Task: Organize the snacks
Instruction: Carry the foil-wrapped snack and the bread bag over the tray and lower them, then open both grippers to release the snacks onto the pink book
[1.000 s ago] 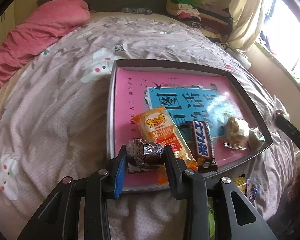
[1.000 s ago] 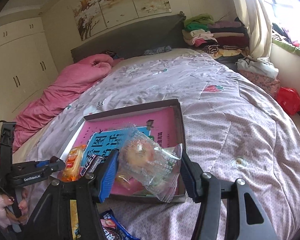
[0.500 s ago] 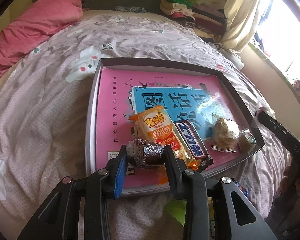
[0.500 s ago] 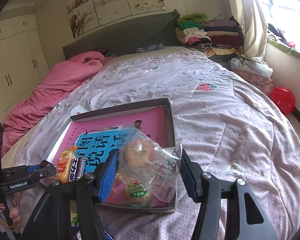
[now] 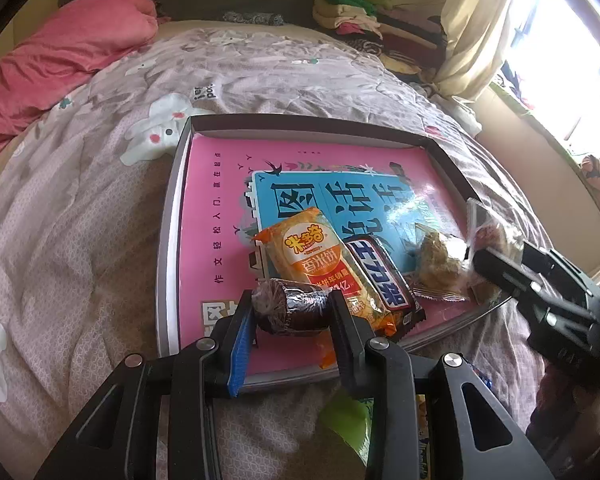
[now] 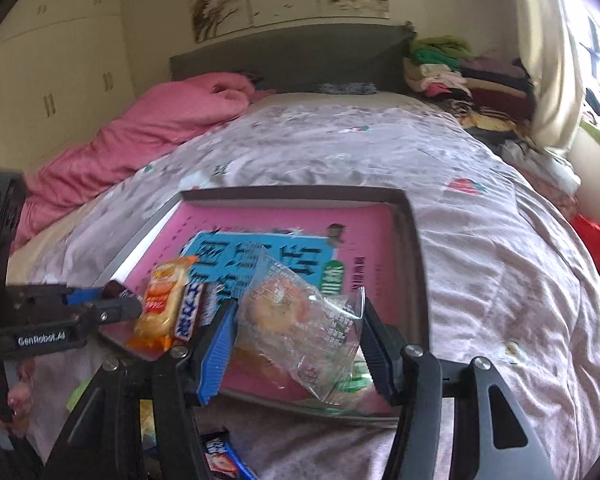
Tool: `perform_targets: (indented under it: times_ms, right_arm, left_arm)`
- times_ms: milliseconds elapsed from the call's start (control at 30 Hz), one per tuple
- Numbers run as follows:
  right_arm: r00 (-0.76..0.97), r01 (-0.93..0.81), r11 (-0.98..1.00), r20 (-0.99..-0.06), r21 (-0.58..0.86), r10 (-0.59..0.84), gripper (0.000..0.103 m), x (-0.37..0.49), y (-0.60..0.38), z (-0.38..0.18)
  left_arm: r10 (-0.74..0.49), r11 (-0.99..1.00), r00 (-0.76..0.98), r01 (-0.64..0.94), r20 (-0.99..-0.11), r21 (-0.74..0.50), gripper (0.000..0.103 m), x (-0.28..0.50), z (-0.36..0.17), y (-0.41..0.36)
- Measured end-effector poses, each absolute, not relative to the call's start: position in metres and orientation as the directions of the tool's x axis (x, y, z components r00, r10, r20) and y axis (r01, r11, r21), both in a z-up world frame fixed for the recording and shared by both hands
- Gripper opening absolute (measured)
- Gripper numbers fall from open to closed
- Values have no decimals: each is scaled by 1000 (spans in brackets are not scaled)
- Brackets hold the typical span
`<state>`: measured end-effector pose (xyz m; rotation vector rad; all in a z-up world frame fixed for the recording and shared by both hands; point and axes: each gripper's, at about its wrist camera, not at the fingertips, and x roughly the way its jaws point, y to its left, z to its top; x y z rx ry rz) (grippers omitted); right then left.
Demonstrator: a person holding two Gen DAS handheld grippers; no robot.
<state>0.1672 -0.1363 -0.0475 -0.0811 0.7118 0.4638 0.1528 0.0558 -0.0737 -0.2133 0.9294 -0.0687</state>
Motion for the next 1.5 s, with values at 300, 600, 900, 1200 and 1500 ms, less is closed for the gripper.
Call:
perform_targets:
  times_ms: [300,600,900,1200,1500]
  right_arm:
    - [617,-523,849,-652,78,440,59,157,-118,-52]
    - [597,-589,808,-669,9,443,59,149,-100,-56]
    - [594,-587,809,-694,-28,407,59,146,-95,-64]
    - [600,-533,846,-708,-6,374,62,154,-107,-67]
    - [589,-513,857,-710,41,386,62,153,-117,-66]
  left_arm:
    - [-145,978,598,-35,-788,-207,37,152,-73,57]
    - [-139,978,592,-45,-794,-205,37,151,-74,60]
    - [-140,978,589,-46,-796,-205,37,151,-75,60]
    - [-141,978,582,-42,-801,-202,37,152,-76,60]
    - [-150,979,570,-31,-808,-204,37,151,-77,58]
